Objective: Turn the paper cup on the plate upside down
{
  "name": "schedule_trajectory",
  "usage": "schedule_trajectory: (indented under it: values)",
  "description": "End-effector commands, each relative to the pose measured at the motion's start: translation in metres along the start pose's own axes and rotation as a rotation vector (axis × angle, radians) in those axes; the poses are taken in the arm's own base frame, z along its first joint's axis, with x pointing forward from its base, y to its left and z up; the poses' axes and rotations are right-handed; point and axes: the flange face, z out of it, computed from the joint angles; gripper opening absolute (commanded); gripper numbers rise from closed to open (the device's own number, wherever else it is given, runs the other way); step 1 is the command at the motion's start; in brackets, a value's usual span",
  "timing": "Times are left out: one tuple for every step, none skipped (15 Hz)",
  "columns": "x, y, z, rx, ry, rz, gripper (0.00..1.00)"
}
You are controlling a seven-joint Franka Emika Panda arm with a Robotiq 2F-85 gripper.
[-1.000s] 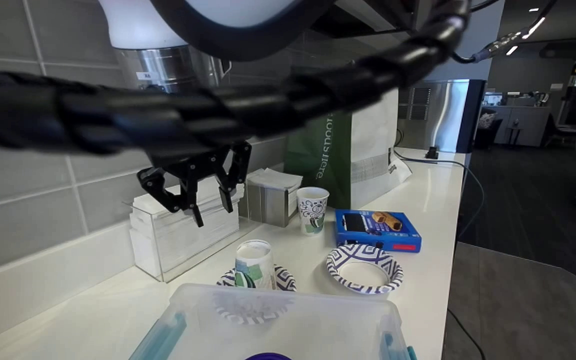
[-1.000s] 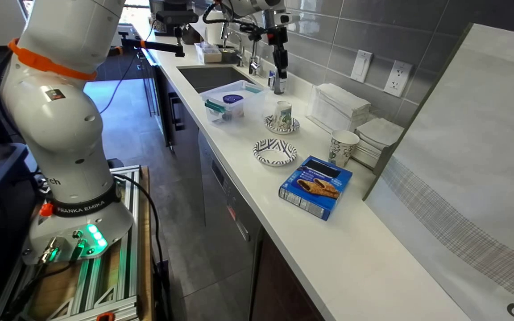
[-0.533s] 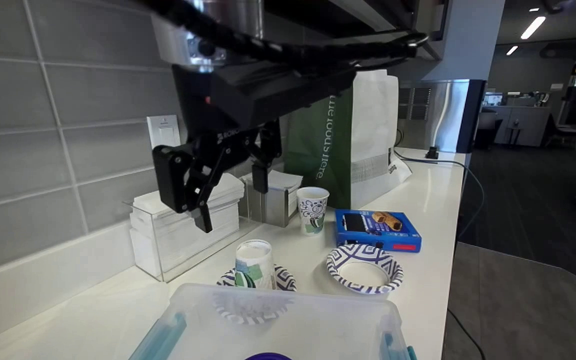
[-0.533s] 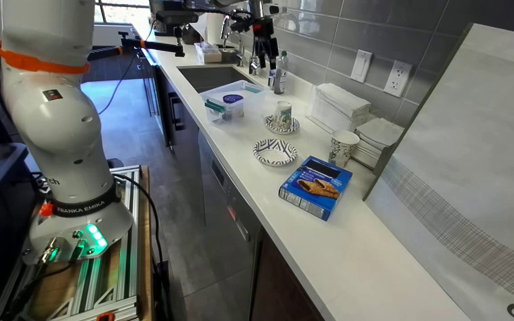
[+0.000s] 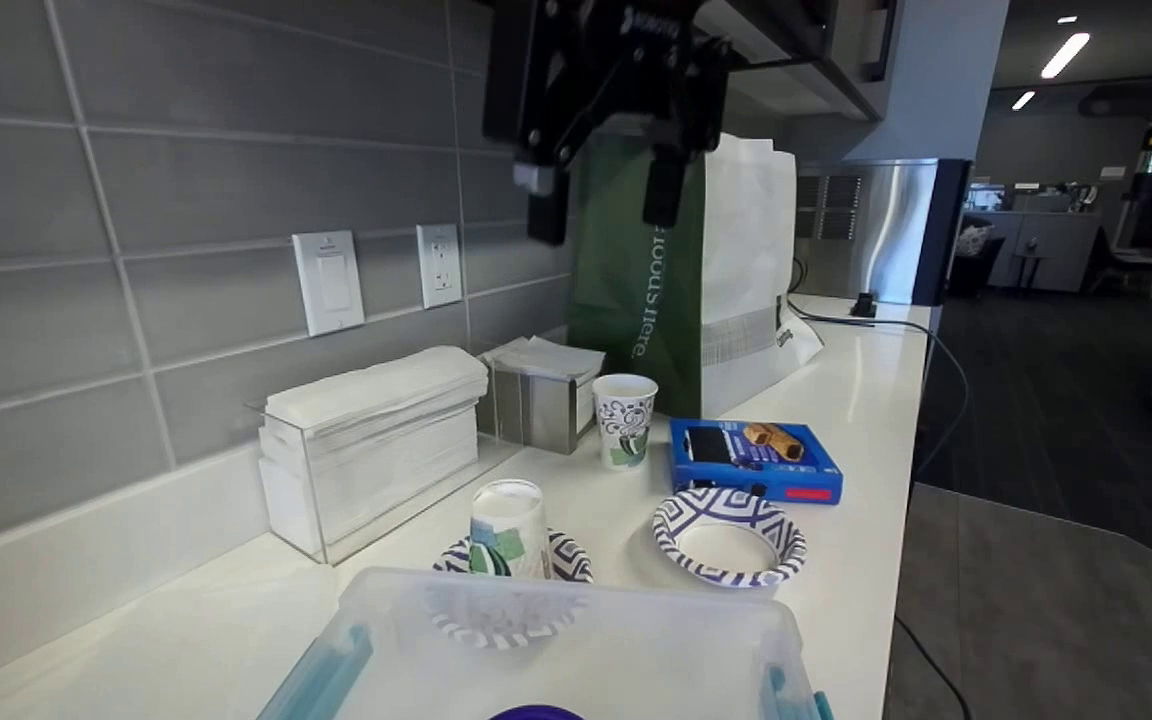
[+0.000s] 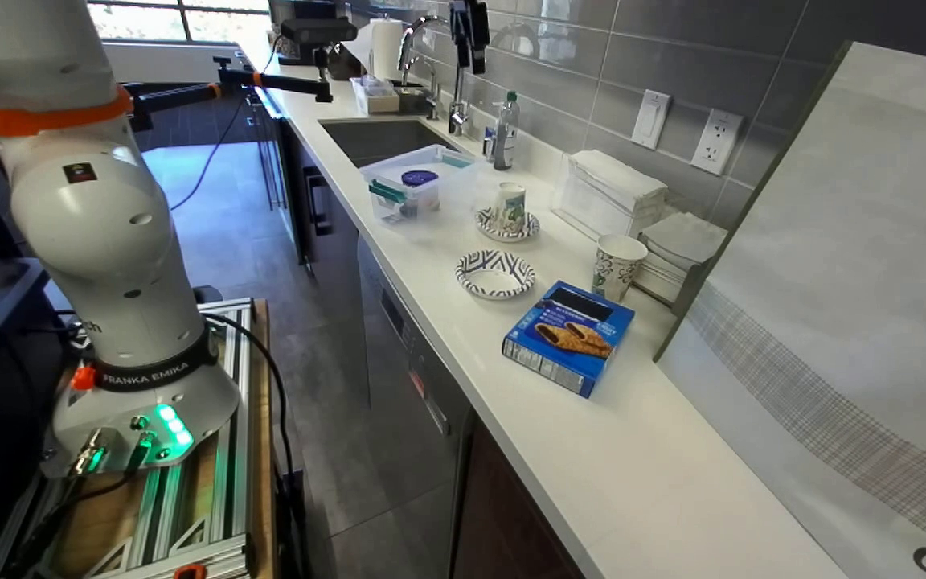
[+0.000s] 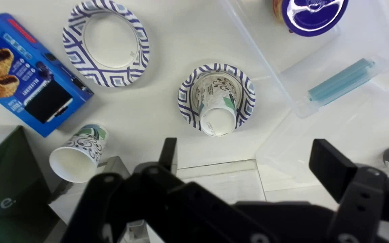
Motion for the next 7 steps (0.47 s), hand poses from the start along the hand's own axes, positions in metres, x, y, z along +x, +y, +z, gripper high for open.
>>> schedule_trajectory:
  values:
    - [-0.018,0.063,-0.035,0.009,-0.150,0.078,1.00]
    - [-0.016,0.078,-0.038,-0.001,-0.216,0.063,1.00]
    - [-0.013,0.092,-0.034,-0.031,-0.269,0.077,1.00]
    - [-0.015,0.074,-0.040,-0.033,-0.177,0.077,1.00]
    - [-0.015,0.087,-0.042,-0.042,-0.211,0.083,1.00]
    - [-0.014,0.094,-0.041,-0.044,-0.227,0.087,1.00]
    - [-0.012,0.096,-0.039,-0.043,-0.233,0.089,1.00]
